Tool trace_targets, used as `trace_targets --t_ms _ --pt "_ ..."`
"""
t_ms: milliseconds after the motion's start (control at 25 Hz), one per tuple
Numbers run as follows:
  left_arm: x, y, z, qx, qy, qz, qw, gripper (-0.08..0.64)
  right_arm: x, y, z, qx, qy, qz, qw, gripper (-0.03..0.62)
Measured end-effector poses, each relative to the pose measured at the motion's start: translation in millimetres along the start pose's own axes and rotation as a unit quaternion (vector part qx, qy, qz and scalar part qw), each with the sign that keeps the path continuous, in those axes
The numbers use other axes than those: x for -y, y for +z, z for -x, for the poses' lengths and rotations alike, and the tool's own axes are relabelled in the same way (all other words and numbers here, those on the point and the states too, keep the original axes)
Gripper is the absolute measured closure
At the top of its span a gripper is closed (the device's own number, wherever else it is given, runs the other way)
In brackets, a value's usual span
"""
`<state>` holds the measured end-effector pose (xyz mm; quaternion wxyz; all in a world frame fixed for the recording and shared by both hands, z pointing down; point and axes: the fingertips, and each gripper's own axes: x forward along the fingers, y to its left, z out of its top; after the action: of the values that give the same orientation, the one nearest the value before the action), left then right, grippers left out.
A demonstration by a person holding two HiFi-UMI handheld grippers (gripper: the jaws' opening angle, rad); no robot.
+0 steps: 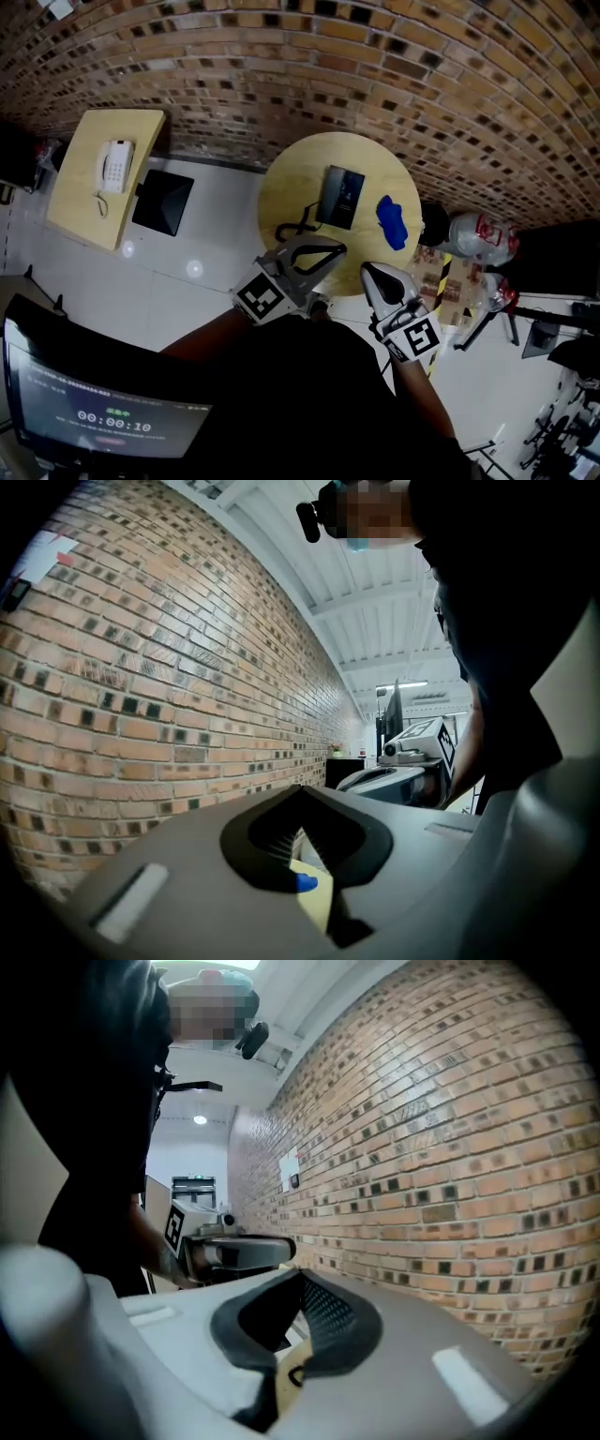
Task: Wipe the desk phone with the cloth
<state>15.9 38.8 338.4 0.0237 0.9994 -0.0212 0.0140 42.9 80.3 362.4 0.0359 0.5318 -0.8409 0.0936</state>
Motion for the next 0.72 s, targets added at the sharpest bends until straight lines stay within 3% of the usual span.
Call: trace_targets --t_ms 240,480,720 --pt "16.5 1.4 -3.5 0.004 -0.012 -0.006 0.9999 0.555 1.1 16.2 2.0 0.015 -0.008 0.029 0.999 0.592" --pt "17.7 5.3 -0.2 0.006 -0.014 -0.030 0.9994 0.555 -1.5 17.1 -3.0 0.017 -0.002 0.026 1.000 0.592" --pt "11.4 7.0 8.7 0.010 -0.004 -0.017 0.9998 0.555 -5.4 20.3 -11.7 0.026 0.010 0.027 0.999 0.592"
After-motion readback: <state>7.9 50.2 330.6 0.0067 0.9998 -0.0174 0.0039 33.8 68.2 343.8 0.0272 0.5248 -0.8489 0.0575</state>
